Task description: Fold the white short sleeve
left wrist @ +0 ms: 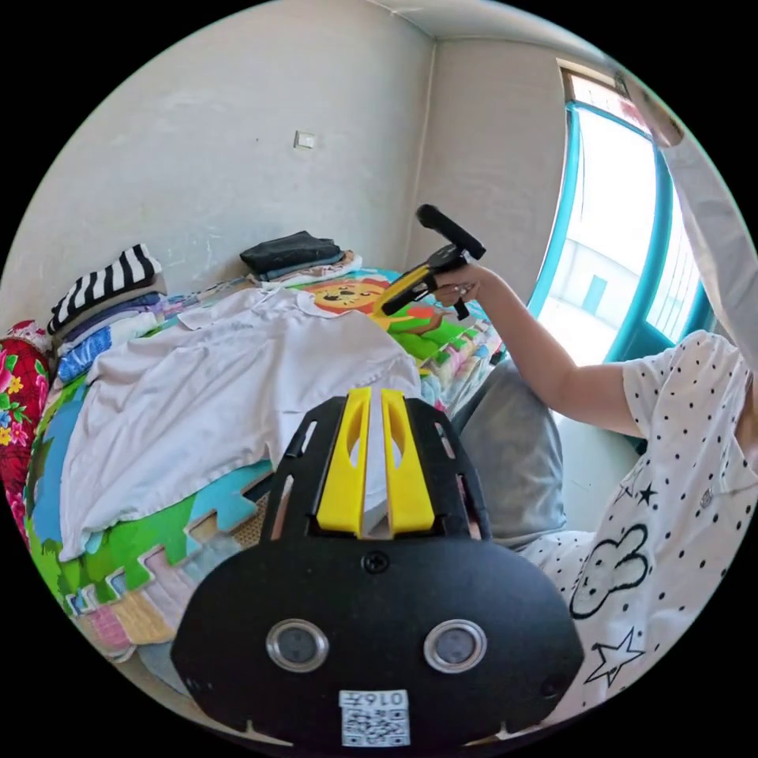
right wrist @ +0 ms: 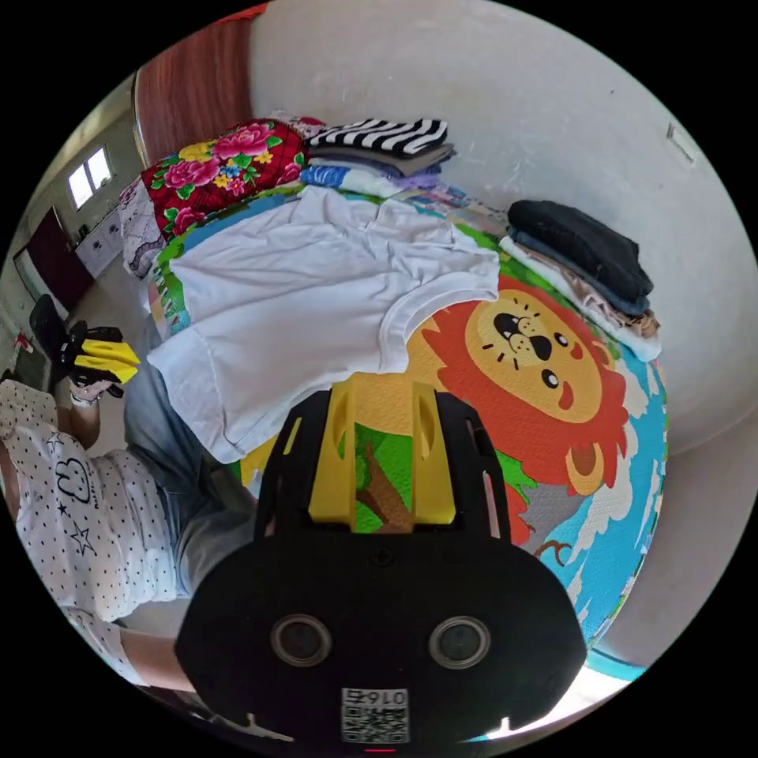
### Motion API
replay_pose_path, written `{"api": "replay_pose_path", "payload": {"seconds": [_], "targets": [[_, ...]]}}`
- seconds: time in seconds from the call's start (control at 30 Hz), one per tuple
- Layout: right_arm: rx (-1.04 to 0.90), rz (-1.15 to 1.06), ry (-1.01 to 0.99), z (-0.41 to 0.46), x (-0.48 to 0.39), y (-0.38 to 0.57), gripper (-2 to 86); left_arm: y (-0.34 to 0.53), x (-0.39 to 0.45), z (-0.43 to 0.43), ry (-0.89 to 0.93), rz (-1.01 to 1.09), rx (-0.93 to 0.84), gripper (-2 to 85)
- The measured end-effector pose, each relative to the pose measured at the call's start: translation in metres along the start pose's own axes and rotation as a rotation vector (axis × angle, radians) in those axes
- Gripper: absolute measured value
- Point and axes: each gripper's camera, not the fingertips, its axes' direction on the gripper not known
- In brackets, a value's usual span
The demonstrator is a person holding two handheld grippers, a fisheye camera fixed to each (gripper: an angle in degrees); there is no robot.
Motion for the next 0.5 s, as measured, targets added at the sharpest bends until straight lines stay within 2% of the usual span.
{"api": "replay_pose_path", "payload": {"seconds": [0.07, 0.13, 0.3, 0.37, 0.5], "targets": [[-0.079, -0.033, -0.052, 0.050, 0.019, -0.011, 10.8, -0.009, 0.004, 0.025, 0.058, 0.023, -0.032, -0.5], [-0.061, -0.057, -0.065, 0.074, 0.025, -0.009, 11.2, -0.016, 0.007, 0.051, 0.091, 0.048, -0.069, -0.3], [-0.053, -0.110, -0.051, 0.117, 0.030, -0.018, 11.1, -0.035, 0.002, 0.118, -0.086, 0.042, -0.107, 0.6], [-0.083, -0.133, -0.026, 0.143, 0.033, -0.026, 8.0, -0.037, -0.005, 0.140, -0.141, 0.037, -0.154, 0.6], [-0.061, -0.166, -0.084, 0.164, 0.038, -0.032, 5.1, -0.025, -0.037, 0.168, -0.130, -0.020, -0.203, -0.7]]}}
